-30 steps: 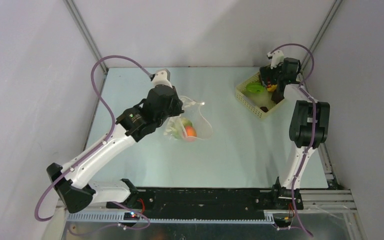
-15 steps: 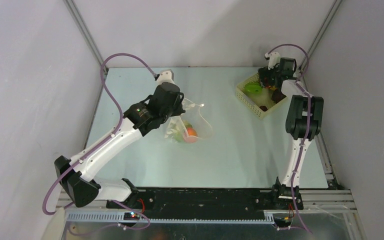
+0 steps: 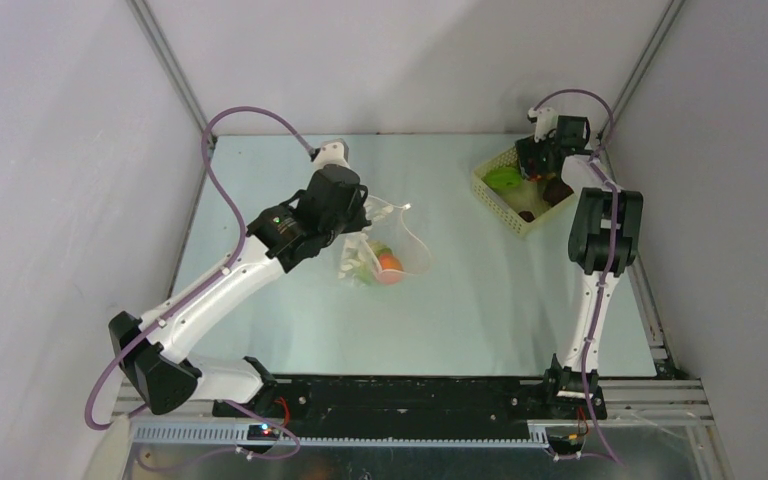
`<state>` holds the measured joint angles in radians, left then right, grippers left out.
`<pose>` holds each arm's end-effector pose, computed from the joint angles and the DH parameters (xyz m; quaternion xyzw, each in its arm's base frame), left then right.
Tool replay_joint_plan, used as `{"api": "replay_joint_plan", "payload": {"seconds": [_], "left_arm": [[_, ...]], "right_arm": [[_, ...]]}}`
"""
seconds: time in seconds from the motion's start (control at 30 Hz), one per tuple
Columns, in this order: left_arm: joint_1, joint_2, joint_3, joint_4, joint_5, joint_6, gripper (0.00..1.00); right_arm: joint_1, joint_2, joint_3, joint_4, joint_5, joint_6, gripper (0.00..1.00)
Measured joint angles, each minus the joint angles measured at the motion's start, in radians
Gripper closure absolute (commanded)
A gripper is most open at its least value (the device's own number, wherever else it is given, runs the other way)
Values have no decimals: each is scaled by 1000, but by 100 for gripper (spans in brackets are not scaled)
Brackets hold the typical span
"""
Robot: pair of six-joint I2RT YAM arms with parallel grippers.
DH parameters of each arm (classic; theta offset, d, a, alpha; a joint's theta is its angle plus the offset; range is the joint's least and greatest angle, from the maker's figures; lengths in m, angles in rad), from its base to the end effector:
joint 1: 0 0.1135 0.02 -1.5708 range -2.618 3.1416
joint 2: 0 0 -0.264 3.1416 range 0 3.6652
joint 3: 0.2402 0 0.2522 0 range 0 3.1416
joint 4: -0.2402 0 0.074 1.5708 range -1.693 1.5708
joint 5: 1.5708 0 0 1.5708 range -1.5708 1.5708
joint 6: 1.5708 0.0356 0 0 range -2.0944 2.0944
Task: Place the food in the zip-top bag and seal the zipper
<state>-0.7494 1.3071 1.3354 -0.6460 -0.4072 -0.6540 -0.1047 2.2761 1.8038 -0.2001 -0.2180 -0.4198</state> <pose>0.2156 -0.1813 0.3735 -0.0511 0.8737 -0.1528 0.4591 0.5196 -0.0469 0.1888 -0.1871 0.8769 -0.0173 0.4423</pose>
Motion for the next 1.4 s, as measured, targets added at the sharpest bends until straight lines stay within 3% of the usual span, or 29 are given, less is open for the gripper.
{"api": "replay_joint_plan", "payload": {"seconds": [0.27,0.4,0.57,0.83,1.27,1.4], "left_arm": [[0,0,0,0,0,0,100],[0,0,0,0,0,0,100],[0,0,0,0,0,0,100],[0,-2,-10,4,14,-9,100],[0,-71,-152,51,45,-45,100],[0,-97,-184,51,45,-52,100]], "right_arm": [[-3,25,31,-74,4,-3,16],[-5,39,43,-108,6,-8,27],[-7,40,53,-121,3,-3,51],[-13,-6,46,-126,12,83,60],[-33,-569,-280,-17,-38,372,64],[23,-744,-397,-18,-98,480,63]]}}
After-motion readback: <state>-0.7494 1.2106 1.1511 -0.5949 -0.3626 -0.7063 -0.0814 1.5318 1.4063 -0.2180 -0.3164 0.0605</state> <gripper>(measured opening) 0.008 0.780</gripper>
